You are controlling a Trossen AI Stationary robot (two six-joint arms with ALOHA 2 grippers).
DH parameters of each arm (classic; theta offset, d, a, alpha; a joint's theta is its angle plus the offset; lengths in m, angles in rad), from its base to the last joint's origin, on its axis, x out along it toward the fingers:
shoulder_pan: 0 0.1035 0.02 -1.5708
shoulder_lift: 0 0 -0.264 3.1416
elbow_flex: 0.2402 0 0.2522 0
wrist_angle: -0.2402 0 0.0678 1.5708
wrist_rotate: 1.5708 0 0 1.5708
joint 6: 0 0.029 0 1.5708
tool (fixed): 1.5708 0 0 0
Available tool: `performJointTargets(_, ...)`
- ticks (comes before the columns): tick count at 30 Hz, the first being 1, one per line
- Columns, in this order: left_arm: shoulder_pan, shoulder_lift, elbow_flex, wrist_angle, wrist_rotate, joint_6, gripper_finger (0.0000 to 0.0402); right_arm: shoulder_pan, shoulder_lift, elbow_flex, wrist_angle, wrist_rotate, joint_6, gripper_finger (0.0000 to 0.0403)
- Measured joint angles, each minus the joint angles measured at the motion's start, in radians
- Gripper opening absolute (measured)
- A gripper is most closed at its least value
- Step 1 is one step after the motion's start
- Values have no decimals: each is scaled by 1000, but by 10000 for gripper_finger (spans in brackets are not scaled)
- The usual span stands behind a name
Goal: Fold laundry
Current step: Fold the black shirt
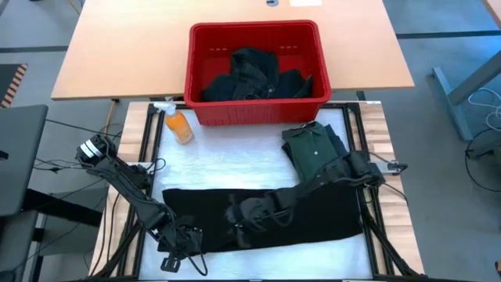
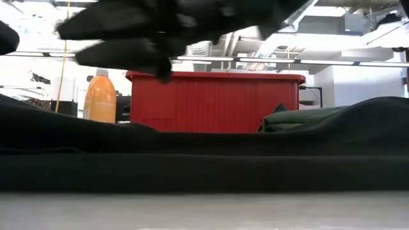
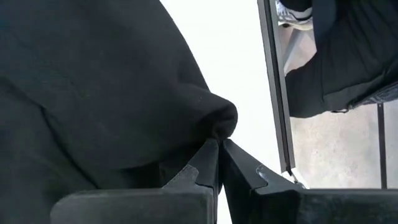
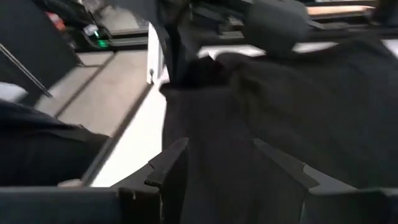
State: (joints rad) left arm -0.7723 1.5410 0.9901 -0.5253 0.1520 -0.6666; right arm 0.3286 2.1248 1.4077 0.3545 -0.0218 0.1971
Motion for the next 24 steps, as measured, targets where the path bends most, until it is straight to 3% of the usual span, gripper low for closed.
performJointTargets(5,0,0,0,1,0,-5,0,-8,138,174,-31,-69,13,200)
performJointTargets(10,-2,0,0,1,8,-9,0,-18,224,265,-79,-83,7,199)
performJointTargets(24,-3,0,0,2,9,-10,0,-34,247,276,-85,-65,-22,199)
